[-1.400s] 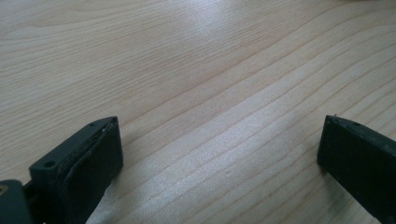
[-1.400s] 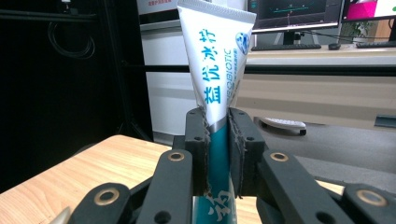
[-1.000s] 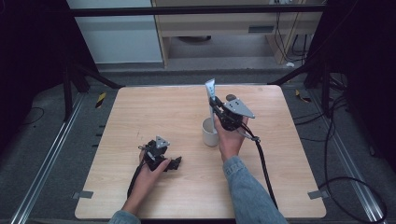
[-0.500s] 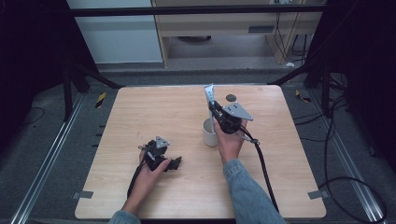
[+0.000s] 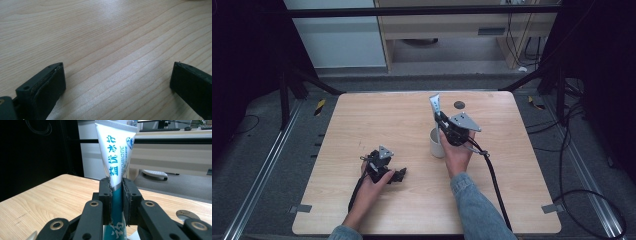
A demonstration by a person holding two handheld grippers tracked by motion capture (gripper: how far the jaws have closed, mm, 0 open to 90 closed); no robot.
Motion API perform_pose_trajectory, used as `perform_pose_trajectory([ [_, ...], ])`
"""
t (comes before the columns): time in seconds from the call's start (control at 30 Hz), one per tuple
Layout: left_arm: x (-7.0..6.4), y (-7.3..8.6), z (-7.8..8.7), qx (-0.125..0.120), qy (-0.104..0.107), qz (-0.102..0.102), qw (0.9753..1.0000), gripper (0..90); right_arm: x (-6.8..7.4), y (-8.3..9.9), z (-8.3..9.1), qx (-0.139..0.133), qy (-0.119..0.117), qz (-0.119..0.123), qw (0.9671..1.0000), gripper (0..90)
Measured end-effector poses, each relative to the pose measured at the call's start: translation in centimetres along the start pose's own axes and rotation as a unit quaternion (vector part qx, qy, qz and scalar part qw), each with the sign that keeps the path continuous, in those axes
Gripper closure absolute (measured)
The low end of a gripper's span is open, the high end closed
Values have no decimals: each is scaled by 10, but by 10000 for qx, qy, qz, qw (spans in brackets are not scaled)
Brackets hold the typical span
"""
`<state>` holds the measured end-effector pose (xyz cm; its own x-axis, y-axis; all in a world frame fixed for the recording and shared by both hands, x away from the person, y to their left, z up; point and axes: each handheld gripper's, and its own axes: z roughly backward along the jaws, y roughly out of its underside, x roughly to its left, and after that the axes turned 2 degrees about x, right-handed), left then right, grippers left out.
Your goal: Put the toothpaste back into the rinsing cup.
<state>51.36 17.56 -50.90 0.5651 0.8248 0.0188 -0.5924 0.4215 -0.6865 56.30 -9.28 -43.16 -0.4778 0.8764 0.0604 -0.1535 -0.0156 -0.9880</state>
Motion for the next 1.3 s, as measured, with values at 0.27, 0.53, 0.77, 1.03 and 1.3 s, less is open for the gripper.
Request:
perform_pose_trajectory([
  [0.27,0,0,0,-1,0,0,10000,0,0,5,1,80,-15,16,10000,789],
  [0.53,0,0,0,-4,0,4,10000,0,-3,11,3,148,-7,-48,9999,789],
  [0.77,0,0,0,-5,0,5,10000,0,-3,12,4,195,-34,-2,9998,788],
  [1.03,0,0,0,-7,-1,8,10000,0,-5,15,4,308,-88,-7,9995,788],
  [1.3,0,0,0,-6,0,7,10000,0,-6,21,6,361,-104,-38,9993,787],
])
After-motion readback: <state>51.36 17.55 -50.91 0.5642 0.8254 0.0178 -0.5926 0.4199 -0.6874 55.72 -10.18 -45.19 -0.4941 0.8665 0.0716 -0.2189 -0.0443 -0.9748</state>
